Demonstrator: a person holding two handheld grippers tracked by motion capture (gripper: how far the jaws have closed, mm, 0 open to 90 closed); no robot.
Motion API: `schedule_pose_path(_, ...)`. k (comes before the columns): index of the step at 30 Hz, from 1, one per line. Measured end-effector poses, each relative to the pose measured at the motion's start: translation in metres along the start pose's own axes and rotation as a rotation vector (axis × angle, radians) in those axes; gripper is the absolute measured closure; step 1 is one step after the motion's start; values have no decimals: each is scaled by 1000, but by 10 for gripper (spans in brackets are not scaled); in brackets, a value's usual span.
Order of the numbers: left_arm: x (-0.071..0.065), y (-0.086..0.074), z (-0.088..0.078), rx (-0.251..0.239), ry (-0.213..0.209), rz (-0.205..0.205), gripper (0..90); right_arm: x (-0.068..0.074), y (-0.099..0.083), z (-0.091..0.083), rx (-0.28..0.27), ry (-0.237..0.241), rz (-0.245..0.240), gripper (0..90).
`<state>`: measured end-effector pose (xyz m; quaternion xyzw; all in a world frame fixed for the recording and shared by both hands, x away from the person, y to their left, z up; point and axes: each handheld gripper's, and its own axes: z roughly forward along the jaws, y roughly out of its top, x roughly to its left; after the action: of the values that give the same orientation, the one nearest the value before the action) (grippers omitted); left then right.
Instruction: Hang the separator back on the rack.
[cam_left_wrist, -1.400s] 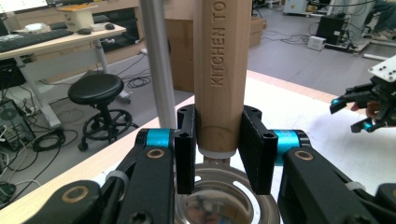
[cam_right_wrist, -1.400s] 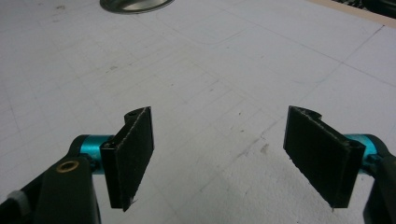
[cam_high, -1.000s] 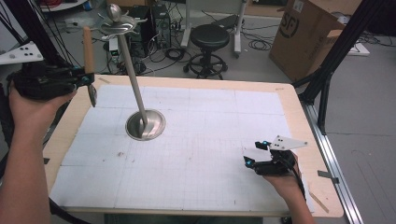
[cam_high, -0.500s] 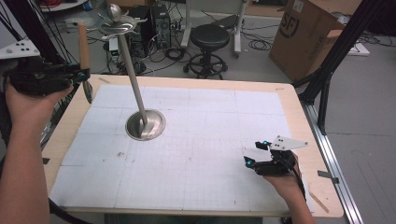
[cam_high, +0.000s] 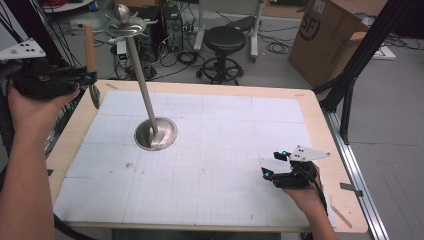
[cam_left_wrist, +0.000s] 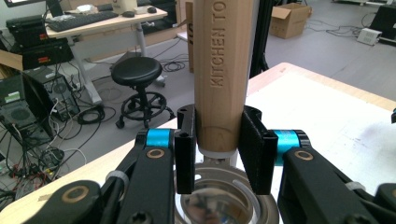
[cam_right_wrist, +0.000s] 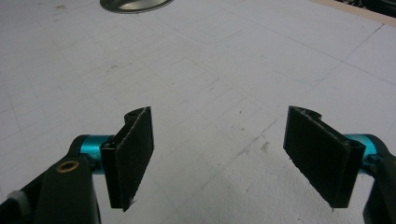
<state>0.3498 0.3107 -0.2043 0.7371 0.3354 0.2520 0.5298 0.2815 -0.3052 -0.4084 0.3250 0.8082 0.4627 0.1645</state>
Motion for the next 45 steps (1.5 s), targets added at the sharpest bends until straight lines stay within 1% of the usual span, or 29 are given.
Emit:
schedule_pose_path(5,-2,1,4,-4,-10,2,690,-1,-1,-1,0,-3,2,237)
schedule_pose_path(8,-2,1,6,-1,-11,1,690,-1,-1,-1,-2,-3,7,237)
schedule_pose_path(10,-2,1,8,5,-10,3,690,-1,-1,-1,-1,1,-1,237)
schedule_pose_path(17,-3,1,10,7,-13,7,690,-1,-1,-2,-1,-2,0,237)
schedule_pose_path(21,-1,2,5,-6,6,0,690,-1,-1,-2,-1,-1,5,237)
schedule_pose_path(22,0,2,3,-10,8,-9,690,-1,-1,-2,-1,-1,6,237)
schedule_pose_path(25,4,3,-1,-3,21,-15,690,-1,-1,-1,-2,-1,2,237)
schedule_pose_path(28,4,5,-1,4,21,-13,690,-1,-1,-1,1,0,-2,237)
schedule_pose_path(34,3,8,5,11,13,-11,690,0,-1,-1,-1,0,-4,237)
schedule_pose_path(35,2,8,8,20,11,-7,690,-1,-1,-1,-3,-1,-2,237)
schedule_pose_path(40,2,7,11,27,16,-8,690,-1,-1,-2,-3,-1,4,237)
schedule_pose_path(45,-1,7,16,35,4,0,690,-2,-2,-2,-2,0,2,237)
